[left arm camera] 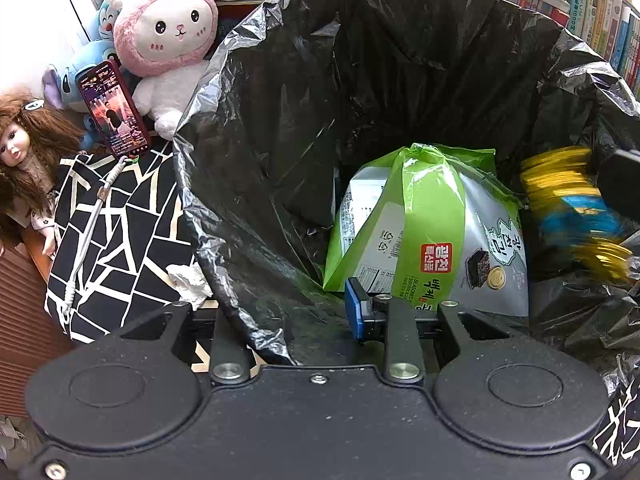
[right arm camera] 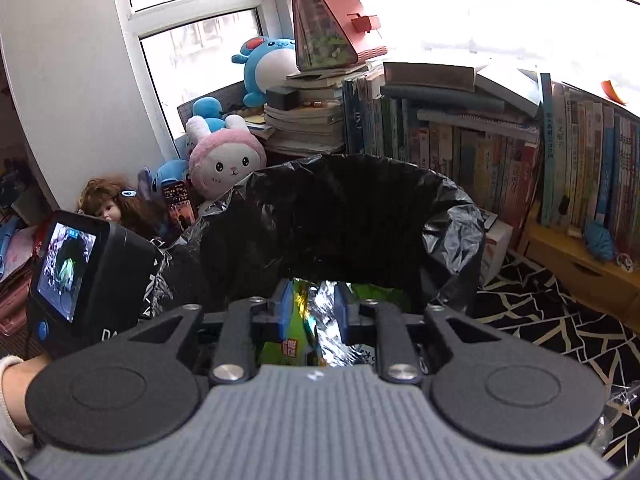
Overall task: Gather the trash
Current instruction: 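Carry the gold wrapper into the trash bag and open the right tool, then lower the right tool to the clear plastic bag and grasp it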
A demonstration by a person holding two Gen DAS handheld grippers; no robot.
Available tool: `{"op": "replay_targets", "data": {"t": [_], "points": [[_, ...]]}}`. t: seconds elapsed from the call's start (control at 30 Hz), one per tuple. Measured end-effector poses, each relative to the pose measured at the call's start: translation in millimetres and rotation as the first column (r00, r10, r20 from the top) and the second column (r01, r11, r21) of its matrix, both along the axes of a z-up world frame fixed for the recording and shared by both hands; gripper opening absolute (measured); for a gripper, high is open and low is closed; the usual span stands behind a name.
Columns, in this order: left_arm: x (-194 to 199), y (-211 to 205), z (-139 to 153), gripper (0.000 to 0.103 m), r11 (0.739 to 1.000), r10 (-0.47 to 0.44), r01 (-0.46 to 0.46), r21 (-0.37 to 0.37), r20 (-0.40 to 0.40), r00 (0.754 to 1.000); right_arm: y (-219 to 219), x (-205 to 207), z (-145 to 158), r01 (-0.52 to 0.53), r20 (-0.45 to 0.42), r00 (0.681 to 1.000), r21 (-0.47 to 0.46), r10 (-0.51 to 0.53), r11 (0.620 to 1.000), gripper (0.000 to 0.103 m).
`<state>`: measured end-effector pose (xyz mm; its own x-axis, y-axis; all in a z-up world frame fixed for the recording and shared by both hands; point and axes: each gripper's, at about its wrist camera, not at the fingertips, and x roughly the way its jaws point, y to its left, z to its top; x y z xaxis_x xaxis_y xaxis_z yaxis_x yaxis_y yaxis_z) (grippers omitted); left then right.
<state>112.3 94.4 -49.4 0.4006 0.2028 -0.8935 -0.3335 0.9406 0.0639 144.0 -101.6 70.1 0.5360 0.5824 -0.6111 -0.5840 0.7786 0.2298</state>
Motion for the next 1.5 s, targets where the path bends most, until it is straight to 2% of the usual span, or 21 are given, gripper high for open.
{"op": "replay_targets", "data": {"t": [0.27,0.47,0.6,0.67,0.8,0.97,1.07,1.23,1.37,1.5], "points": [[0.9,-0.9,0.4,0.030,1.000,0.011,-0.011,-0.003,0.000,1.000,-9.9,-1.3,-3.8,0.009,-0.005,1.000,-0.003,-0.009,1.000,0.050],[0.2,0.1,0.5,0.030,1.000,0.011,-0.011,-0.003,0.001,1.000,-30.7,-5.5,-4.5,0.054,0.003,0.999,0.002,-0.054,0.999,0.057],[0.4,-0.2,0.4,0.030,1.000,0.012,-0.012,0.004,-0.003,1.000,-50.4,-9.3,-3.4,0.077,0.002,0.997,0.053,-0.077,0.996,0.057],[0.7,1.2,0.5,0.030,1.000,0.014,-0.014,-0.001,-0.002,1.000,-54.9,-11.7,0.9,0.096,0.016,0.995,0.051,-0.097,0.994,0.064],[1.7,-0.2,1.0,0.030,1.000,0.012,-0.012,0.005,-0.005,1.000,-69.9,-19.3,8.1,0.116,0.056,0.991,0.068,-0.119,0.991,0.069],[1.7,-0.3,1.3,0.030,1.000,0.014,-0.014,0.006,-0.006,1.000,-97.8,-21.3,-4.5,0.197,0.063,0.978,0.020,-0.197,0.980,0.079],[1.4,-0.4,1.3,0.030,1.000,0.014,-0.014,0.007,-0.005,1.000,-121.2,-19.5,-25.4,0.296,0.053,0.954,-0.018,-0.295,0.955,0.089],[1.0,-1.0,1.4,0.030,1.000,0.014,-0.014,0.015,-0.007,1.000,-163.9,-12.2,-76.8,0.475,-0.004,0.879,-0.087,-0.477,0.876,0.094],[1.4,-1.6,1.8,0.030,1.000,0.015,-0.015,0.024,-0.010,1.000,-187.1,0.4,-113.9,0.551,-0.044,0.826,-0.145,-0.562,0.822,0.099],[1.3,-2.2,2.0,0.030,0.999,0.014,-0.013,0.032,-0.012,1.000,-196.1,15.9,-142.7,0.574,-0.082,0.801,-0.178,-0.594,0.799,0.103]]}}
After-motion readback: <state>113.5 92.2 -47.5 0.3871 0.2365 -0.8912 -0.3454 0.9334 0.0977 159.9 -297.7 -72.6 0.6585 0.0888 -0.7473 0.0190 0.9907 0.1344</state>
